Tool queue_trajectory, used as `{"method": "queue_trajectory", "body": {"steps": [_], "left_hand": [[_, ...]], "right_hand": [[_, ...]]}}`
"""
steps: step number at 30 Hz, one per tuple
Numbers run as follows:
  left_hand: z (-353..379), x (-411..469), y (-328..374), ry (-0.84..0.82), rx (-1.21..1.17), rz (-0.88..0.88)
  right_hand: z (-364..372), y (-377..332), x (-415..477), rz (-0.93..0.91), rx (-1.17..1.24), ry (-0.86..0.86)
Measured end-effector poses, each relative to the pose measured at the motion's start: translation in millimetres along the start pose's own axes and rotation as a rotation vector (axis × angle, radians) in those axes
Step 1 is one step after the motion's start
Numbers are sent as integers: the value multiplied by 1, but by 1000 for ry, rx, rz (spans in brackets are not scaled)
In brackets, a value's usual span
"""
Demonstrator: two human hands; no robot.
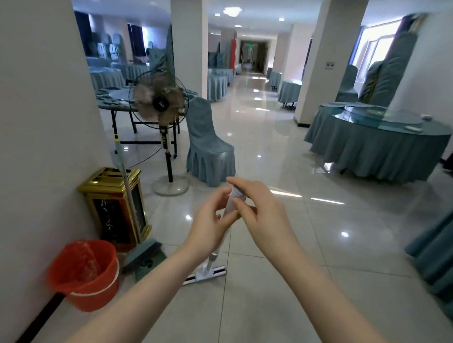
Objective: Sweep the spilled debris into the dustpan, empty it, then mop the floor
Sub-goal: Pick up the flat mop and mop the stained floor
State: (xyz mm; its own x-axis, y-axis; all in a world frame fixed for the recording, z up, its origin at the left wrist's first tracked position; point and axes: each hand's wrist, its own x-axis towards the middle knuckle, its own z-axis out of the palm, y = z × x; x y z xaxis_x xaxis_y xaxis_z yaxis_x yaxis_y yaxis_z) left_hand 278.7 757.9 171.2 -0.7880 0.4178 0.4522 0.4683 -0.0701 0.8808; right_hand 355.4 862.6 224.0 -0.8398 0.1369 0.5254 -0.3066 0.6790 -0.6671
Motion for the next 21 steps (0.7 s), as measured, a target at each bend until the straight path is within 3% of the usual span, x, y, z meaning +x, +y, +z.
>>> {"method": "queue_trajectory", "body": {"steps": [4,8,21], "left_hand": [[6,25,-15,58,-14,13],[5,56,-32,76,131,24],[-87,122,-9,302,308,-19]], "right_hand": [[6,16,34,-44,-38,-32],[13,28,73,-73,-43,-22],[66,-2,214,-495,51,-160]]}}
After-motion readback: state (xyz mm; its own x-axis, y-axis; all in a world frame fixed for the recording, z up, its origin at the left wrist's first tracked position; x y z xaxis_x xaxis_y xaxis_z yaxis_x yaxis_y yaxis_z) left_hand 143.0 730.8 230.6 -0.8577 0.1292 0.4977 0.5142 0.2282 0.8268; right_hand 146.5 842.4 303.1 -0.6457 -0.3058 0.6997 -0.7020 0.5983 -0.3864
